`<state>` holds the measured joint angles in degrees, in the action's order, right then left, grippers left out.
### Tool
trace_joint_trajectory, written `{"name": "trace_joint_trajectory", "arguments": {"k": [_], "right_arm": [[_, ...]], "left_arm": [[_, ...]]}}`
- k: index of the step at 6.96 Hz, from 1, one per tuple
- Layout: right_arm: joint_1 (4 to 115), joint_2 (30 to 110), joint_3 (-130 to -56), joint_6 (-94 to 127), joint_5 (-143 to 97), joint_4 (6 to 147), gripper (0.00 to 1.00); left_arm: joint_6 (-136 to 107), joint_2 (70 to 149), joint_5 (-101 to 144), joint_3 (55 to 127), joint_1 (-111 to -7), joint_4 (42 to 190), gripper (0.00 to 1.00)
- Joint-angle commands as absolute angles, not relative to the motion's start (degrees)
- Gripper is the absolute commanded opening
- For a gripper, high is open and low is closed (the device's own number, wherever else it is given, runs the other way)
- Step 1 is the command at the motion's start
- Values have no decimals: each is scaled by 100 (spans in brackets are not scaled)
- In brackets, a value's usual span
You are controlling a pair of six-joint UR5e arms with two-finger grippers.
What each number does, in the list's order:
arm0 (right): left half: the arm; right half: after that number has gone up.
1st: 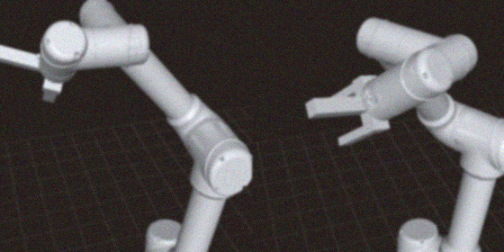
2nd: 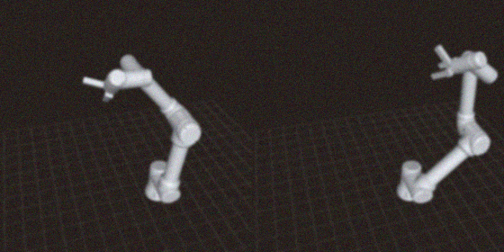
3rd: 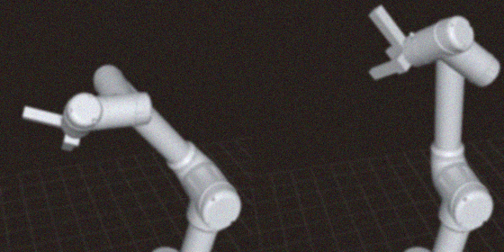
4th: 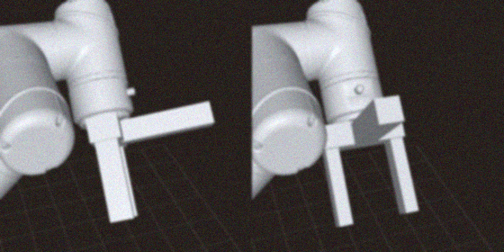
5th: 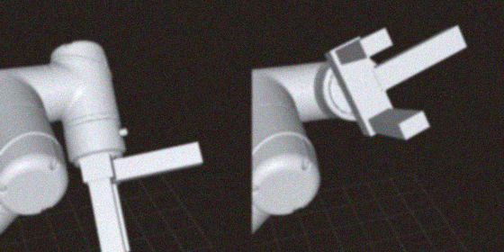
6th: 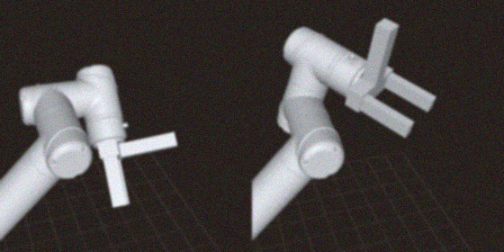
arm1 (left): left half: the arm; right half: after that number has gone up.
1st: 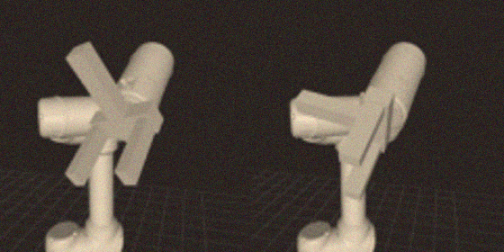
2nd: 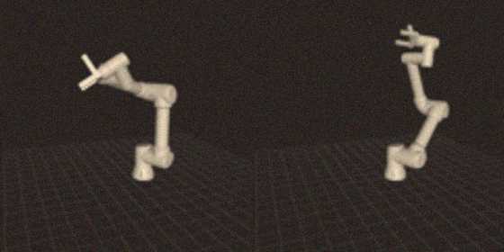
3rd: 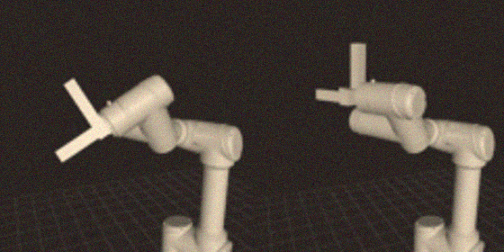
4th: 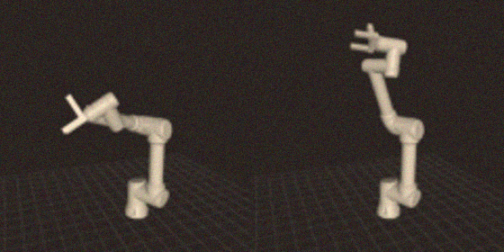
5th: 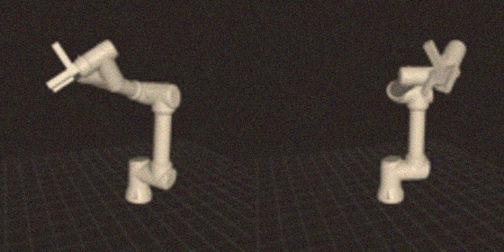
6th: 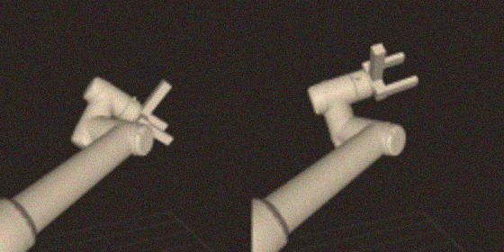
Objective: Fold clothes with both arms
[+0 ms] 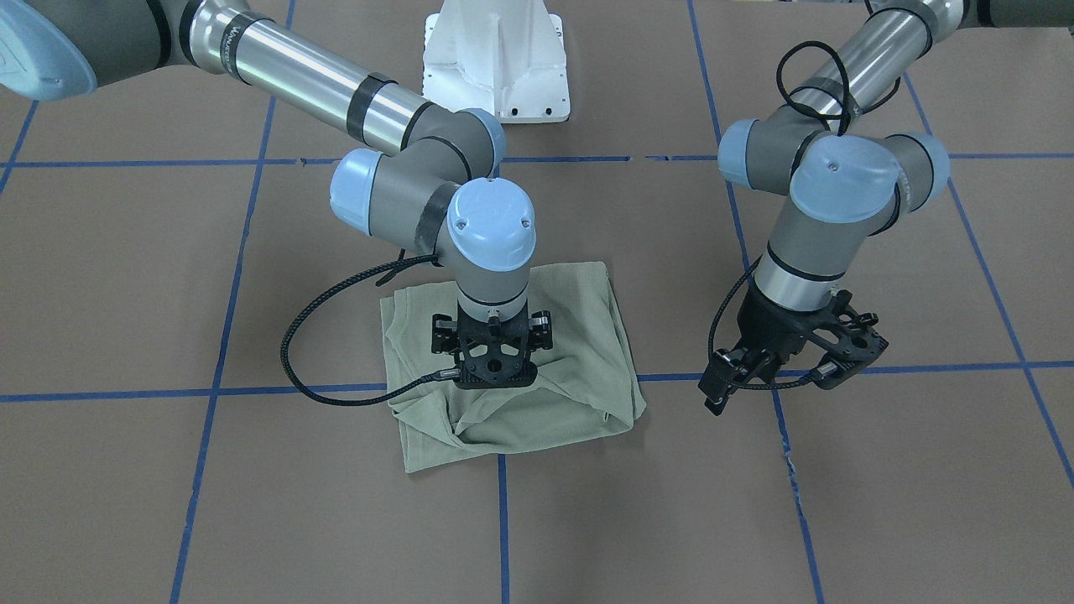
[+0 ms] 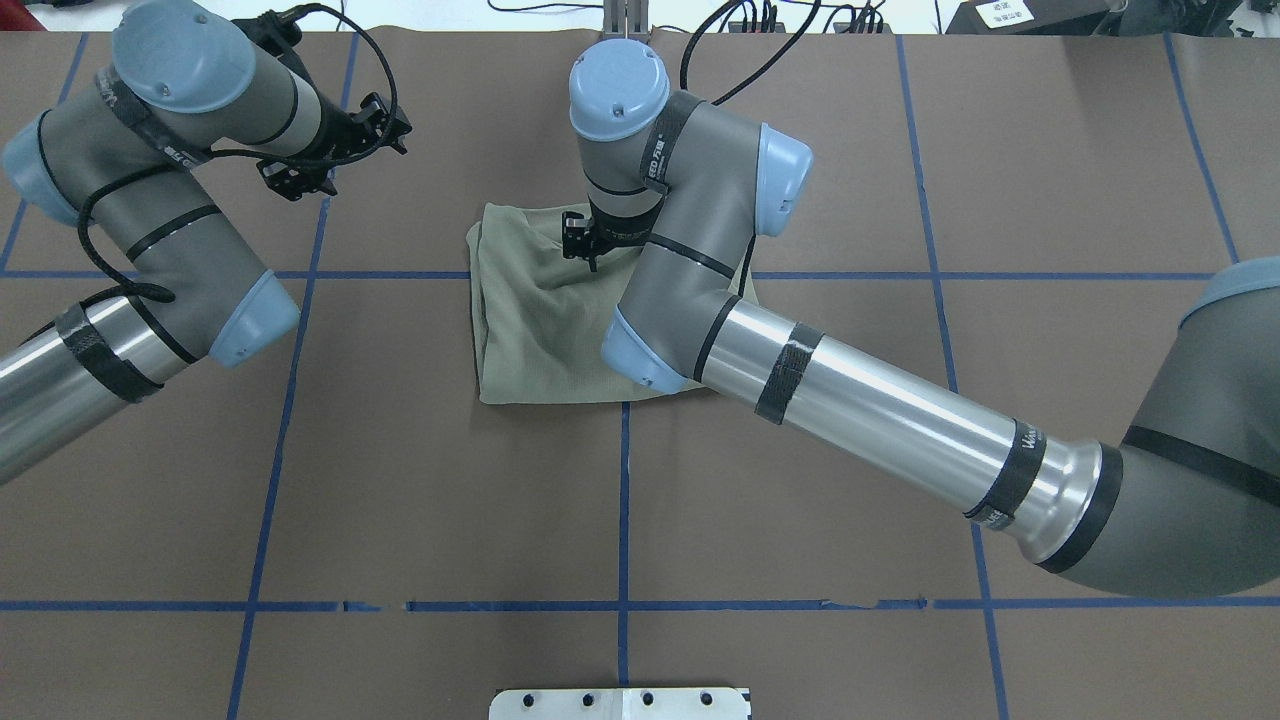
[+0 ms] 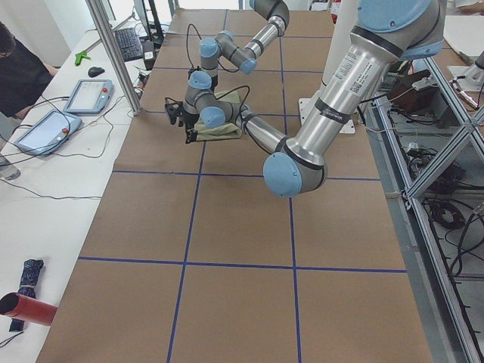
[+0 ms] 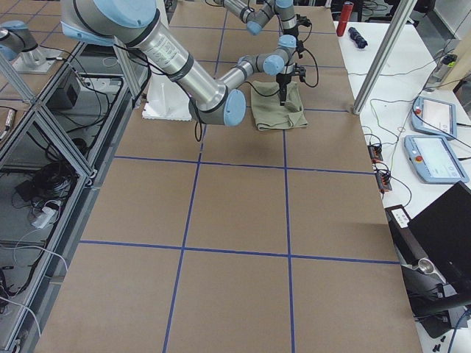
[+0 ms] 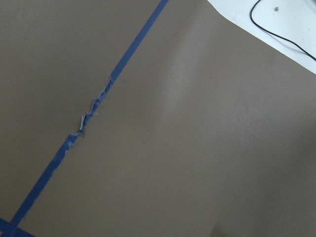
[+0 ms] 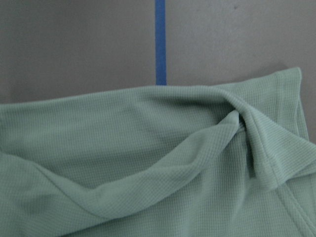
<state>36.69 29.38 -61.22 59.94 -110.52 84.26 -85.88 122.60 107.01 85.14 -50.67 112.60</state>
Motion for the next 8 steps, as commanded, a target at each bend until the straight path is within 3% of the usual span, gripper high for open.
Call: {"name": "trace_joint_trajectory", "arguments": {"k": [1,2,8], "right_arm": [[3647,2927,-5786,5757,-10760,7949,100],[3647,2927,-5348,5757,-10645,7249,100],[4068,2909,-4984,5388,-10617,7163,100]], "left_arm": [[-8552,12217,10714,8517,-5098,11268,100],[-8569,12217,10714,8517,-5098,11268,100],[-8596,12182,10714,8595,-5098,11268,100]]}}
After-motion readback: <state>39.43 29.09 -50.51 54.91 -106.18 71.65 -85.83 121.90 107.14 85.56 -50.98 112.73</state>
